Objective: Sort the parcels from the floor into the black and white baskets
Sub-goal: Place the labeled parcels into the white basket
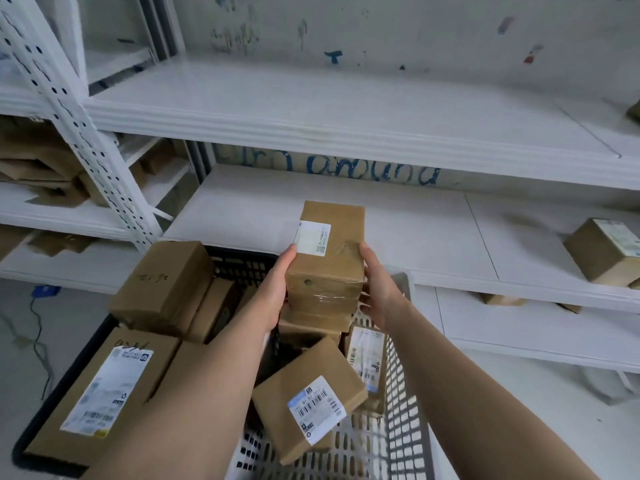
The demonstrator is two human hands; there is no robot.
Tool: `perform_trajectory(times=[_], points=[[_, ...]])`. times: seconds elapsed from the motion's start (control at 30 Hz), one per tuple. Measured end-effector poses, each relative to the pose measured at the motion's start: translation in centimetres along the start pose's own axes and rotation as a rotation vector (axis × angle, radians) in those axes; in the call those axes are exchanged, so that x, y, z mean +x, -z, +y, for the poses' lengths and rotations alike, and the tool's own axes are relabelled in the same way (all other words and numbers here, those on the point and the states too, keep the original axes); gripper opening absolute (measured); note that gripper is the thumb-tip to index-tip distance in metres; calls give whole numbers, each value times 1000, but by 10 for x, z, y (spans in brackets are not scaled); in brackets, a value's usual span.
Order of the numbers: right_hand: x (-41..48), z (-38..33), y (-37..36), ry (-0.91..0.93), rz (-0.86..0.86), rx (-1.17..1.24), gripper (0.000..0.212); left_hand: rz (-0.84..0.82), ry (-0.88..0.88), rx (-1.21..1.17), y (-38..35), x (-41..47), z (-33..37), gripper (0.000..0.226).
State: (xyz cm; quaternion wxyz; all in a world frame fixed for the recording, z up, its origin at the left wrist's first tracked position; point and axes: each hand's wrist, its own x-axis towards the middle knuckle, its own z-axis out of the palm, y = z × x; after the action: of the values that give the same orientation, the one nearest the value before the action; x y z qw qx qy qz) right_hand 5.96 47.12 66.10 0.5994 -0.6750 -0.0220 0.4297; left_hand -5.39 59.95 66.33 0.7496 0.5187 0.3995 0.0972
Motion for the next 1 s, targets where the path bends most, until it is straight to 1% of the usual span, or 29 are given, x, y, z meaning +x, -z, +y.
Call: perform_trajectory(times=[0.1, 0.13, 0.17, 0.23, 0.3, 0.37, 0.47, 0.5, 0.6, 0.7, 0.77, 0.87, 1.0], points=[[4, 2, -3, 11, 8, 50, 81, -38, -8, 40, 4, 3, 3, 51], [4, 2, -4, 14, 7, 57, 78, -49, -13, 53, 4, 3, 4, 52], [3, 3, -5, 19, 23, 45, 80, -55, -15, 61, 6, 4, 4, 52], [5, 5, -6, 20, 51, 34, 92, -64, -18, 71, 8, 4, 5, 53], [3, 6, -7, 21, 74, 47, 93, -78, -25, 81, 9, 5, 3, 56], [1, 8, -8, 25, 70, 69, 86, -73, -30, 86, 11, 5, 0, 59], [-5, 16, -10, 61, 68, 103, 67, -37, -4, 110, 15, 3, -6, 62], [-8, 18, -11, 66, 86, 120, 64, -32, 9, 130, 18, 3, -9, 64], [-14, 27, -12, 72, 108, 136, 71, -16, 40, 155, 23, -5, -16, 68], [-21, 32, -14, 72, 103, 129, 65, -25, 46, 195, 26, -11, -21, 74], [-25, 35, -14, 68, 92, 143, 66, -20, 51, 209, 27, -16, -23, 81], [-29, 43, -10, 43, 64, 159, 78, -22, 65, 227, 27, -18, -27, 92], [-34, 54, -4, 4, 88, 137, 84, -10, 99, 259, 29, -19, -35, 85]])
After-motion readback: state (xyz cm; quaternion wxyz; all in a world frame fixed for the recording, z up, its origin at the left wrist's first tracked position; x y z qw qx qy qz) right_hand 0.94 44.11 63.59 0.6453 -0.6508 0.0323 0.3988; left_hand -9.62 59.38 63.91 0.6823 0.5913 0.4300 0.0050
